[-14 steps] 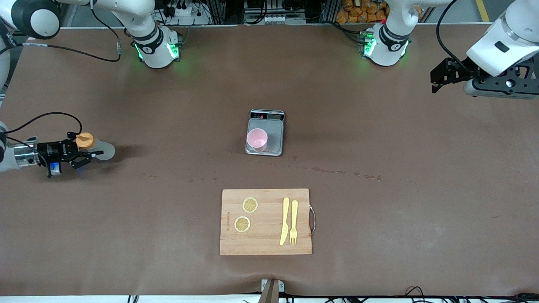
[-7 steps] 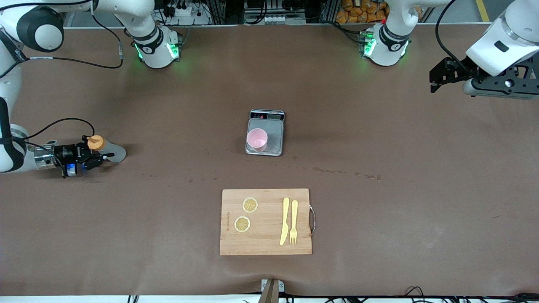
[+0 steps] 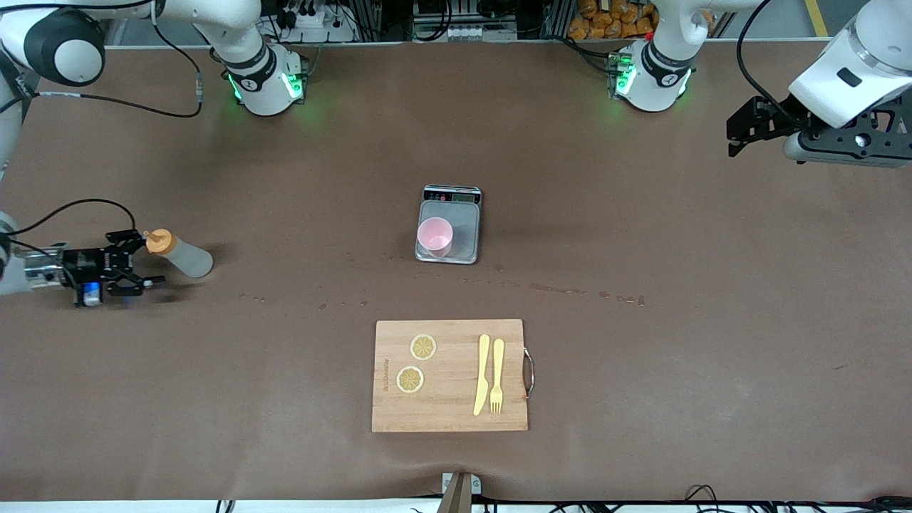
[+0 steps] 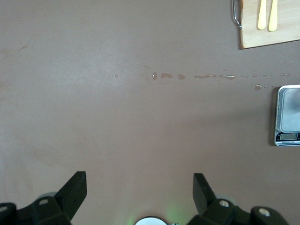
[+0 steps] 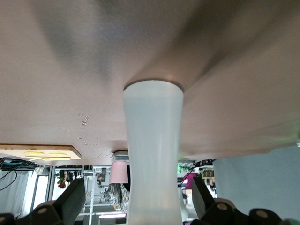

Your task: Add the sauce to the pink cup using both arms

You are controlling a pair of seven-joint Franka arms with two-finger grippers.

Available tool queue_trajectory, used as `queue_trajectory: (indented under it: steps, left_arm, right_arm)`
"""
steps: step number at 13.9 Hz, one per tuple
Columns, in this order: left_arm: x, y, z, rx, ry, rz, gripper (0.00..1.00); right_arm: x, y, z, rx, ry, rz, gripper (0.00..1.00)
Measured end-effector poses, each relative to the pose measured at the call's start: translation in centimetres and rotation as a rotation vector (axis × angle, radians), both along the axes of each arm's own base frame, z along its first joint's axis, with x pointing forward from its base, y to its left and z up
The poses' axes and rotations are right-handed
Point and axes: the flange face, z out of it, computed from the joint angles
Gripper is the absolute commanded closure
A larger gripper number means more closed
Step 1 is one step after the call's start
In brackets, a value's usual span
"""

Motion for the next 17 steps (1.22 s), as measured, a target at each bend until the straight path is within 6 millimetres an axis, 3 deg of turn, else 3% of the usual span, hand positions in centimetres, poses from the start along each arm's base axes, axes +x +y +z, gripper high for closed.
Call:
queue_trajectory:
  steps: [3, 6, 8, 12, 15, 17]
  left_arm:
    - [0.0, 0.0, 0.0, 0.000, -0.001, 0.000, 0.00]
    - [0.0, 0.0, 0.1, 0.000, -0.002, 0.000, 0.00]
    - [0.0, -0.1, 0.1, 0.000, -0.002, -0.001, 0.00]
    - [0.0, 0.0, 0.1, 0.000, -0.002, 0.000, 0.00]
    - [0.0, 0.0, 0.1, -0.001, -0.002, 0.000, 0.00]
    - [0.0, 0.0, 0.1, -0.001, -0.002, 0.000, 0.00]
  right_arm:
    - [-0.4, -3.6, 3.3, -0.064, -0.022, 0.021, 0.00]
    - [1.1, -3.6, 8.0, -0.073, -0.071, 0.077, 0.00]
    - [3.6, -0.7, 12.6, -0.091, -0.125, 0.158, 0.00]
    - [7.8, 8.6, 21.5, -0.151, -0.234, 0.326, 0.00]
    - [9.2, 15.7, 26.7, -0.185, -0.313, 0.430, 0.00]
    - [9.4, 19.3, 29.8, -0.207, -0.357, 0.480, 0.00]
